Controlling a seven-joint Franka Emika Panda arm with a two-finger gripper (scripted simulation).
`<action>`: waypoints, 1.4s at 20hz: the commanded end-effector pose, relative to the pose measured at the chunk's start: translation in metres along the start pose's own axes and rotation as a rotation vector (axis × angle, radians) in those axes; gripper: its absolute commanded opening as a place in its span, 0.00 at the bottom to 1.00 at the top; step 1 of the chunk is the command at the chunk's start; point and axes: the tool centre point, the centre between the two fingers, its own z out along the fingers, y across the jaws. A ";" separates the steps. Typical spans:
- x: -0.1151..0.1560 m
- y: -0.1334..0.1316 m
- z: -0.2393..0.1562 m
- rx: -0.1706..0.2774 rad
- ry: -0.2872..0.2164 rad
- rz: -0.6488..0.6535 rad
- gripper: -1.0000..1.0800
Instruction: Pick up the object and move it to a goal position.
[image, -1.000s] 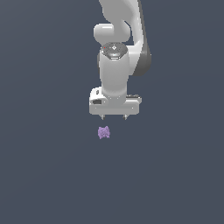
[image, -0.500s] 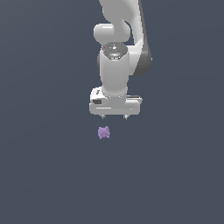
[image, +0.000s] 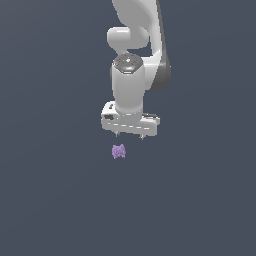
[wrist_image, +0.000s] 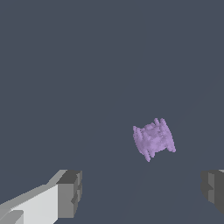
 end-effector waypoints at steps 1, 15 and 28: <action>0.000 0.002 0.005 0.001 -0.002 0.058 0.96; 0.000 0.019 0.036 -0.003 -0.015 0.472 0.96; 0.000 0.036 0.064 -0.018 -0.016 0.862 0.96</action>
